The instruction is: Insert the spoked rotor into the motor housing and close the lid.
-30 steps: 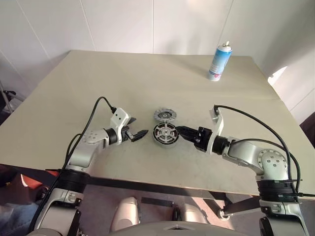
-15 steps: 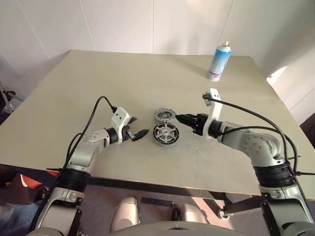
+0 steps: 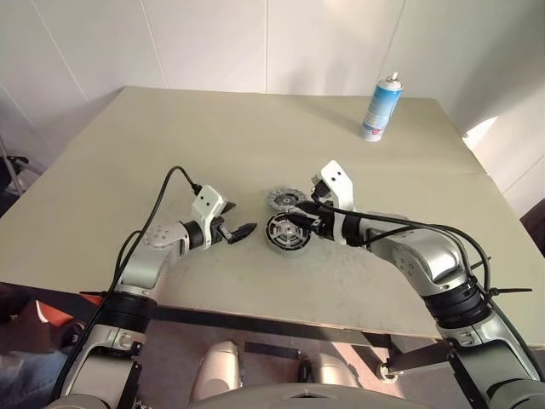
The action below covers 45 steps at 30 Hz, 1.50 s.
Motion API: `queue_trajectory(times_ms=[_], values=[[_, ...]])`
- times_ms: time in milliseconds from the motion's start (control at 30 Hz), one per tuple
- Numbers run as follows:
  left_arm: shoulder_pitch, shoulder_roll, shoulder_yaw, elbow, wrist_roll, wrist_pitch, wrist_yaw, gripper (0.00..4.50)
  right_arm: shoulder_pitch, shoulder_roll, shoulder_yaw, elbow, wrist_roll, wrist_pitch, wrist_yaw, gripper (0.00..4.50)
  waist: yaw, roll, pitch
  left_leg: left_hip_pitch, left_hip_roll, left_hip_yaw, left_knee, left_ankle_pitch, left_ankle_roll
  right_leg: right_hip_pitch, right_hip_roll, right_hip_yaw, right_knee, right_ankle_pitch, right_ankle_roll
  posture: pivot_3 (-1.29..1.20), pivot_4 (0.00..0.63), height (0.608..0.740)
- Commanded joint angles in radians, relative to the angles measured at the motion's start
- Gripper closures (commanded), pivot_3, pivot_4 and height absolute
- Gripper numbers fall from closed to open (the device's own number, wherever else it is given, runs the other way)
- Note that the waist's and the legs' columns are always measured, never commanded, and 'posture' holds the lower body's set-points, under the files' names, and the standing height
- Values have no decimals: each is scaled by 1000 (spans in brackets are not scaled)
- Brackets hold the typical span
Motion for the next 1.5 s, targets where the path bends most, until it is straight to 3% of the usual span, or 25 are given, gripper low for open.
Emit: queue_trajectory(times_ms=[33,167,300,467,600,900,1000,1100,1267,1500], values=[[-9,8,15,-31,-6,-13,-1,0,-3,8,-38,-48,-19,4,17,2530,0,0,0,0,0,0,0,0,0,0,0,0,0,0,0,0,0,740],[-9,9,14,-31,-7,-11,-2,0,31,48,-29,18,-21,27,41,2530,0,-1,0,0,0,0,0,0,0,0,0,0,0,0,0,0,0,740],[-11,20,27,-31,-8,-9,2,0,63,83,11,212,-121,4,38,2530,-2,-1,-3,0,0,0,1,0,0,1,0,0,0,0,0,0,0,740],[-10,29,36,-26,-8,-11,4,0,37,103,-27,250,-140,-11,49,2530,-5,-3,-5,23,0,0,1,-2,2,23,0,0,-2,-5,7,0,0,740],[-9,18,30,-26,-5,-14,10,0,10,96,-69,214,-130,-38,91,2530,-4,-3,-5,32,0,0,1,-2,2,31,0,0,-6,-5,9,0,0,740],[0,13,28,-32,-6,-11,9,0,16,62,-85,14,-96,1,186,2530,-4,-4,-4,28,0,-1,-2,-1,0,26,0,0,-2,-5,8,0,0,740],[2,13,28,-34,-6,-10,8,0,14,73,-83,-5,-95,18,190,2530,-4,-4,-5,17,1,-1,-3,0,0,15,2,0,-1,-1,-1,0,0,740],[2,13,27,-36,-6,-8,8,0,32,93,-52,47,-123,8,194,2530,-4,-4,-5,7,1,-2,-2,0,0,7,2,0,-1,-1,-1,0,0,740],[0,14,27,-38,-5,-6,8,0,83,124,9,233,-203,-73,226,2530,-5,-4,-5,6,1,-1,-1,-2,3,7,2,0,-2,-1,-2,0,0,740],[0,17,31,-29,-4,-9,8,0,61,121,-33,264,-231,-167,244,2530,-7,-6,-8,33,1,-2,-1,-2,2,31,2,0,-4,-6,7,0,0,740]])
